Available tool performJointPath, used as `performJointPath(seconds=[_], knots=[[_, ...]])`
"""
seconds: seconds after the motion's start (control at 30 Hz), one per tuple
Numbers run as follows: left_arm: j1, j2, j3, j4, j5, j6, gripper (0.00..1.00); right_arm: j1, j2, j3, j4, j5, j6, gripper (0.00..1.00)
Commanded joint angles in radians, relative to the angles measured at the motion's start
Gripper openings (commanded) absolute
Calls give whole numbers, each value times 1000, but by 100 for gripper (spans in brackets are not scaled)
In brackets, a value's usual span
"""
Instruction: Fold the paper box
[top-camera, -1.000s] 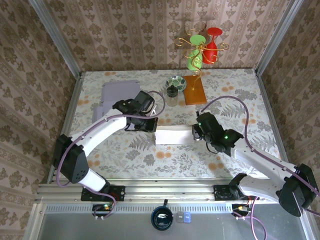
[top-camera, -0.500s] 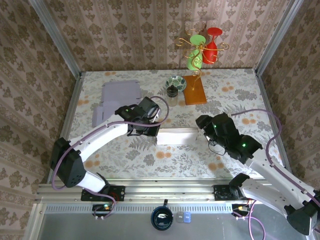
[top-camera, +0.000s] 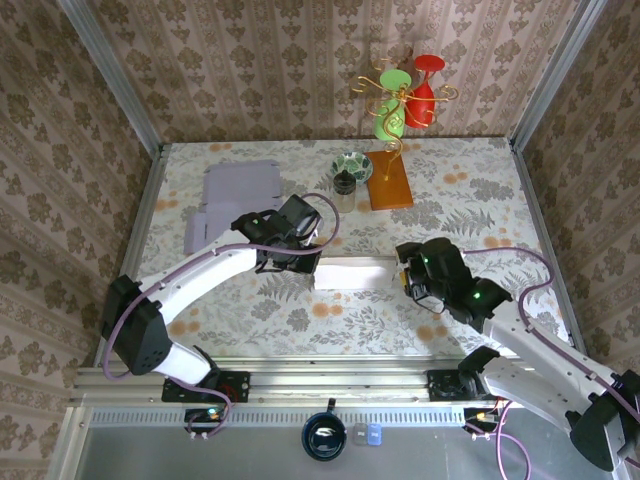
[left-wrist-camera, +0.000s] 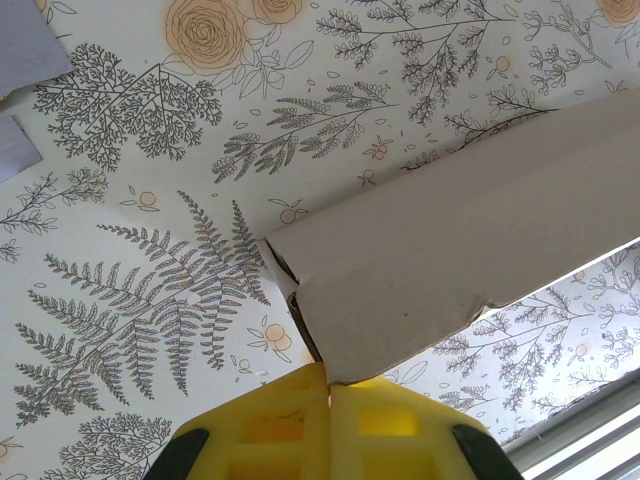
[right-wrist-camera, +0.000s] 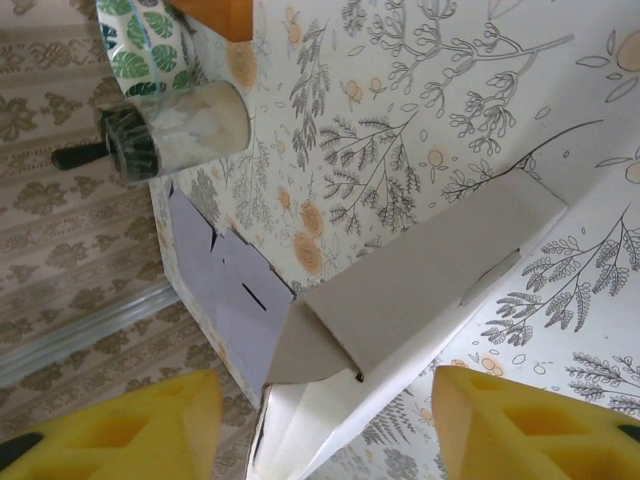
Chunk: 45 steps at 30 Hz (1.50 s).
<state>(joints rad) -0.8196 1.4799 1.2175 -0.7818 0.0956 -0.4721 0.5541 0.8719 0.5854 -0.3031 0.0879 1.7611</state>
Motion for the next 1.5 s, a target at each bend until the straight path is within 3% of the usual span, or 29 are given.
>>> performJointPath(seconds=[0.0, 0.77, 0.97, 1.2, 1.47], knots=[[-12, 14, -10, -36, -12, -20, 0, -8, 8, -34, 72, 2, 58, 55], [-12, 10, 10, -45, -8, -32, 0, -20, 40, -102, 70, -17, 57, 32], [15, -41, 35, -54, 45, -91, 22, -25, 53, -103, 39, -16, 55, 30], [128, -130, -22, 22, 199, -274, 39, -26, 70, -105, 28, -21, 56, 29], [205, -138, -135, 185, 343, -501, 40, -26, 83, -97, 27, -24, 54, 29]])
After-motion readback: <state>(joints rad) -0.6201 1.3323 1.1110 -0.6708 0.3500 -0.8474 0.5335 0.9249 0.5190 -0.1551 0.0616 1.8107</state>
